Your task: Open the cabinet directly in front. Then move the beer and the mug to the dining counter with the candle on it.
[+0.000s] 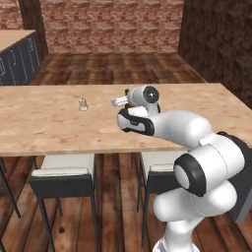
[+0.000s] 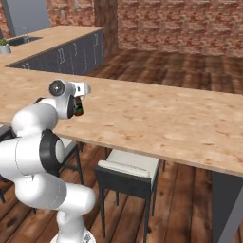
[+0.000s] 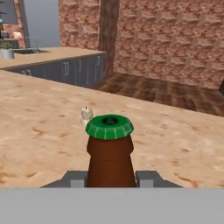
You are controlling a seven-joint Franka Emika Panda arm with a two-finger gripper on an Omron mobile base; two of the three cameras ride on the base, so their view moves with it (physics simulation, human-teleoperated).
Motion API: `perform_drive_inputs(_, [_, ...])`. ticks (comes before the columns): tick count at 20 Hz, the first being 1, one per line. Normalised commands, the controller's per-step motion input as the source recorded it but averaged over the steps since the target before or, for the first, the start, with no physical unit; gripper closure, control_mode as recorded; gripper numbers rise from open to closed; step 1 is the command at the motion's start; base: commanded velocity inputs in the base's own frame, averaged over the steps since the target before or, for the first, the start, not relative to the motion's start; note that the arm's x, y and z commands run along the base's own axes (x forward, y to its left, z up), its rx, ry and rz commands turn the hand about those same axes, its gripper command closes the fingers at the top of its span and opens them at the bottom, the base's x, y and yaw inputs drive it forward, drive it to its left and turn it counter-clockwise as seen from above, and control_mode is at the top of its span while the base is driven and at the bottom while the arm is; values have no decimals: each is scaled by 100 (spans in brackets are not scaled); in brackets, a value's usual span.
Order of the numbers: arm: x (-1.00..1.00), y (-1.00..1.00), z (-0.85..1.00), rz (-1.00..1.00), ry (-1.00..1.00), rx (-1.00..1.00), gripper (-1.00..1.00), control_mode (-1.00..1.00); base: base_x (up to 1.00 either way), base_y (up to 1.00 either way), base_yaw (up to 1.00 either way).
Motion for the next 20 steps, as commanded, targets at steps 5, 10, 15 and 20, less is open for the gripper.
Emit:
perform_drive_inputs(5, [0,-20,0,0,-11,1,100,-100,0,0,0])
perform_drive_inputs(10, [0,0,0,0,0,0,100,-100,0,0,0])
perform_drive_inputs(15, [3,4,0,-9,0,0,100,-100,0,0,0])
perform_drive_inputs(20, [30,-1,0,-8,0,0,100,-100,0,0,0])
